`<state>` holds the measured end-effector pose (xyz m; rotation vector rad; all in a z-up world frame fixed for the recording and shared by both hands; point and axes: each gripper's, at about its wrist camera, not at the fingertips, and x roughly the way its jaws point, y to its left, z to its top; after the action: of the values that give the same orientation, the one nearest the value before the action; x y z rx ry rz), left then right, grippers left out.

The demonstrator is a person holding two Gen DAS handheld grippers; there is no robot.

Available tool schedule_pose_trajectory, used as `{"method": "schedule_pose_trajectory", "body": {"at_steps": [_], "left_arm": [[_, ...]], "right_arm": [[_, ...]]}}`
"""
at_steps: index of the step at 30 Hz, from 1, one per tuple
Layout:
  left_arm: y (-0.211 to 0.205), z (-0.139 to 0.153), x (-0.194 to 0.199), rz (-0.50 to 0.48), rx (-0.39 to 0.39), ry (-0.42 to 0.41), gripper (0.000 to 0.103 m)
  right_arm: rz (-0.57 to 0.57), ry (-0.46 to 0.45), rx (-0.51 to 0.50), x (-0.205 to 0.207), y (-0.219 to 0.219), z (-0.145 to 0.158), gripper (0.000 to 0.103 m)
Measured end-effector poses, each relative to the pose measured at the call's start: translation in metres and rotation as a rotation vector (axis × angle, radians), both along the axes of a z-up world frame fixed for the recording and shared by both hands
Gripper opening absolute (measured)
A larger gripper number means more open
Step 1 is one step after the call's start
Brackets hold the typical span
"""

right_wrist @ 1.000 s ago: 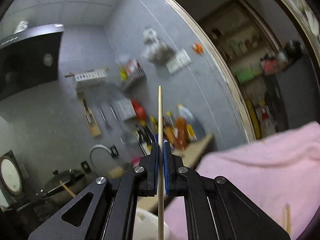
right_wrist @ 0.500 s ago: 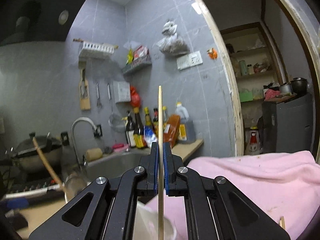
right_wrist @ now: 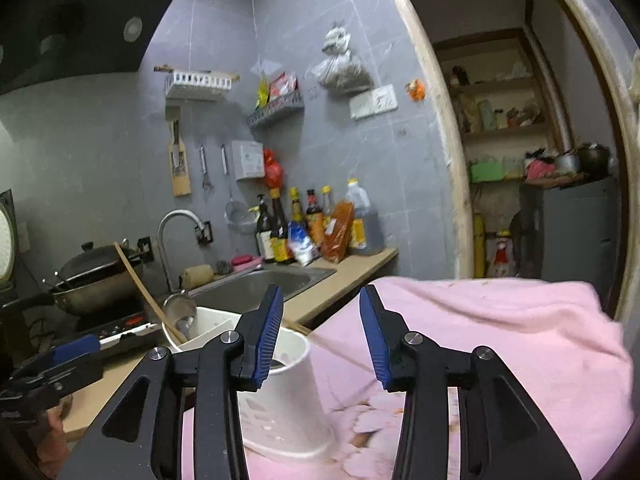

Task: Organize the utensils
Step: 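Lower the chopstick into the caddy and open the right tool, then move both open tools back toward the utensils lying on the cloth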

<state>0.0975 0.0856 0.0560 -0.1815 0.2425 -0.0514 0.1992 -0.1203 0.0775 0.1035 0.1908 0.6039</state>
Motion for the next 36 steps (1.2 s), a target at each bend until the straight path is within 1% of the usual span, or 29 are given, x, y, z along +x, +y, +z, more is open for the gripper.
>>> {"method": "schedule_pose_trajectory", "body": {"at_steps": [4, 5, 6, 7, 11, 12, 13, 14, 15, 17, 22, 24, 26, 29, 31, 32, 33, 36], "left_arm": [[-0.013, 0.005, 0.002, -0.034, 0.0, -0.004, 0.089], [-0.016, 0.006, 0.002, -0.041, -0.001, -0.005, 0.089], [-0.019, 0.008, 0.003, -0.048, -0.002, -0.006, 0.089], [-0.022, 0.009, 0.003, -0.054, -0.002, -0.007, 0.089], [-0.039, 0.013, 0.003, -0.094, 0.01, -0.02, 0.089], [-0.043, 0.013, 0.003, -0.103, 0.009, -0.025, 0.089], [-0.048, 0.014, 0.002, -0.117, 0.005, -0.034, 0.089], [-0.051, 0.016, 0.002, -0.125, 0.003, -0.04, 0.089], [-0.055, 0.017, 0.002, -0.134, 0.0, -0.049, 0.089], [-0.064, 0.021, 0.001, -0.147, -0.004, -0.071, 0.089], [-0.084, 0.03, -0.001, -0.156, 0.023, -0.128, 0.089], [-0.085, 0.032, -0.002, -0.149, 0.01, -0.145, 0.089], [-0.081, 0.033, -0.004, -0.132, -0.002, -0.151, 0.089], [-0.068, 0.031, -0.011, -0.078, 0.009, -0.158, 0.089], [-0.056, 0.029, -0.016, -0.034, 0.027, -0.155, 0.089], [-0.051, 0.028, -0.018, -0.011, 0.038, -0.15, 0.089], [-0.045, 0.027, -0.02, 0.011, 0.047, -0.143, 0.089], [-0.027, 0.022, -0.024, 0.058, 0.058, -0.12, 0.089]], "right_arm": [[-0.041, -0.038, -0.01, -0.02, -0.023, 0.009, 0.039], [-0.048, -0.04, -0.01, -0.024, -0.029, 0.009, 0.041], [-0.054, -0.041, -0.011, -0.026, -0.033, 0.01, 0.046], [-0.063, -0.041, -0.012, -0.029, -0.039, 0.011, 0.048], [-0.109, -0.059, -0.019, -0.041, -0.059, 0.014, 0.052], [-0.125, -0.066, -0.022, -0.044, -0.064, 0.015, 0.057], [-0.145, -0.082, -0.025, -0.049, -0.07, 0.016, 0.067], [-0.158, -0.095, -0.028, -0.052, -0.073, 0.017, 0.071], [-0.184, -0.122, -0.034, -0.059, -0.079, 0.018, 0.074], [-0.229, -0.167, -0.043, -0.071, -0.089, 0.02, 0.075], [-0.31, -0.257, -0.066, -0.094, -0.105, 0.024, 0.089], [-0.316, -0.273, -0.082, -0.097, -0.107, 0.026, 0.09], [-0.291, -0.265, -0.09, -0.093, -0.106, 0.027, 0.09], [-0.214, -0.225, -0.097, -0.075, -0.093, 0.026, 0.089], [-0.144, -0.202, -0.122, -0.058, -0.073, 0.023, 0.083], [-0.12, -0.193, -0.134, -0.053, -0.064, 0.021, 0.082], [-0.072, -0.173, -0.162, -0.041, -0.048, 0.019, 0.08], [0.045, -0.116, -0.227, -0.01, -0.001, 0.011, 0.067]]}}
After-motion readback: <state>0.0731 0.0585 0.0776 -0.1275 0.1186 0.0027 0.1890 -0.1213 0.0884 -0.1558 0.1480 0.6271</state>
